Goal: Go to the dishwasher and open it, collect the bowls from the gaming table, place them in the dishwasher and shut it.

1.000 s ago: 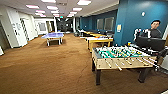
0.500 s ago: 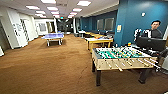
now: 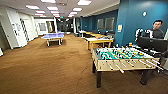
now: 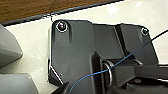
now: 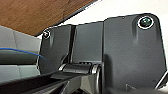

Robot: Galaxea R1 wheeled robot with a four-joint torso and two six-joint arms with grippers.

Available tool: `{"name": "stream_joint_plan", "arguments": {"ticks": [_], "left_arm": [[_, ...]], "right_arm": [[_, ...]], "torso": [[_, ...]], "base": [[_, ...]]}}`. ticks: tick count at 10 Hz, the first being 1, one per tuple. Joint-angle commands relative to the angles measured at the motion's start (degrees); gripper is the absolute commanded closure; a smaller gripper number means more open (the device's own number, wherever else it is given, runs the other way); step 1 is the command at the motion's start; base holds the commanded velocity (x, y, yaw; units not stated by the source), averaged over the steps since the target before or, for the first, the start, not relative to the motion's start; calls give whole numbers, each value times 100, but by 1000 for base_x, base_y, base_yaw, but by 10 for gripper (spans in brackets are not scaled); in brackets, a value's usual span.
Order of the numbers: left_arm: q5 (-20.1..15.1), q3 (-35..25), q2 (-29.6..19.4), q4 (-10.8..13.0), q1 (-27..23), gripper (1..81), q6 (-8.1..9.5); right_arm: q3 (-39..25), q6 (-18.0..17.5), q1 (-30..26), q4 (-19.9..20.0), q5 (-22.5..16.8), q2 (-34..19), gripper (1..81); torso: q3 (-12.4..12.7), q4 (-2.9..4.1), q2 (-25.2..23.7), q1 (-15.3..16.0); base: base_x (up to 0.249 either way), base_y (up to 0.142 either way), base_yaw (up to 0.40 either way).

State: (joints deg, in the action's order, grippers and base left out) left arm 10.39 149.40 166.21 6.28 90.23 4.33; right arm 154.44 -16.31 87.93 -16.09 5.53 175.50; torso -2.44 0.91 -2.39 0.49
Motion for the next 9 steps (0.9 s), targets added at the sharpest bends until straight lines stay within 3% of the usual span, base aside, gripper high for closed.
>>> {"name": "stream_joint_plan", "arguments": {"ticks": [1, 6, 9], "left_arm": [[-256, 2, -78, 5, -230, 10, -10], [-256, 2, -78, 5, -230, 10, -2], [-256, 2, -78, -4, -230, 10, -3]], "right_arm": [[-47, 14, -298, -8, -246, 41, 10], [-56, 14, -298, -17, -246, 41, 10], [-56, 14, -289, -17, -237, 49, 10]], "torso": [[0, 0, 0, 0], [0, 0, 0, 0], [0, 0, 0, 2]], "base": [[103, 0, 0], [103, 0, 0], [97, 72, 0]]}}
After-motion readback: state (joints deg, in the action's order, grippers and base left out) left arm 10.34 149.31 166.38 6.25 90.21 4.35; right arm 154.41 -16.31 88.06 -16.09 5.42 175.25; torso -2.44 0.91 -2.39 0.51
